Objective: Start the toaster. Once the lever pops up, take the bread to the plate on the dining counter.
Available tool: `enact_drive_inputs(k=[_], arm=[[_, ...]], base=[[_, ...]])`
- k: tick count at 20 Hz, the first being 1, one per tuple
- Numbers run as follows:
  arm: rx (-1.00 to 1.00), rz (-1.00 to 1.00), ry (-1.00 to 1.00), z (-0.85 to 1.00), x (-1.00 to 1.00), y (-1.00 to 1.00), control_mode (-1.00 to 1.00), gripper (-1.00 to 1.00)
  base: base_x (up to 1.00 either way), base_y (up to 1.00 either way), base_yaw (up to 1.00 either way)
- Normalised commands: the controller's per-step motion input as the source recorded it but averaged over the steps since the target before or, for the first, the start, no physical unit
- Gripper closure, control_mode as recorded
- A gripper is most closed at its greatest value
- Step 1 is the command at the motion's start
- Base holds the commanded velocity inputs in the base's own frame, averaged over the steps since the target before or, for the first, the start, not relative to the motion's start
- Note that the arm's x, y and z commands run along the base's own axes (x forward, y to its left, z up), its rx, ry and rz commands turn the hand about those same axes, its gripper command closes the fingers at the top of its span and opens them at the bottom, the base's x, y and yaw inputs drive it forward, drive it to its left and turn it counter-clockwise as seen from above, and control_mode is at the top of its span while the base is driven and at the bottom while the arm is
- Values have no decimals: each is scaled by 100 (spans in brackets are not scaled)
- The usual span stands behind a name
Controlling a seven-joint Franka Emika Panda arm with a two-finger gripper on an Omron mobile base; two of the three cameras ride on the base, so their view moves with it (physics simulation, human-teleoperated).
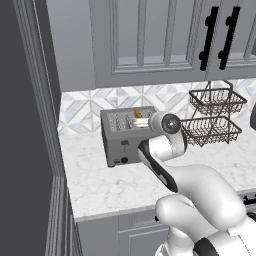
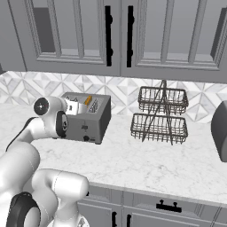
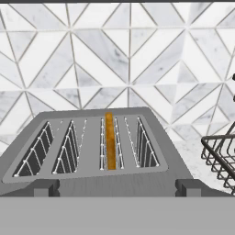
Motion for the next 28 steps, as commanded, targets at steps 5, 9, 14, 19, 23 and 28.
enact_drive_inputs(k=[5,9,14,19,23,28], arm=[[0,0,0,0,0,0,-100,-100],[0,0,0,0,0,0,-100,-100],[0,0,0,0,0,0,-100,-100],[0,0,0,0,0,0,-100,-100],[0,0,0,0,0,0,-100,-100],[0,0,0,0,0,0,-100,-100]], base=[[0,0,0],[0,0,0],[0,0,0],[0,0,0],[0,0,0],[0,0,0]])
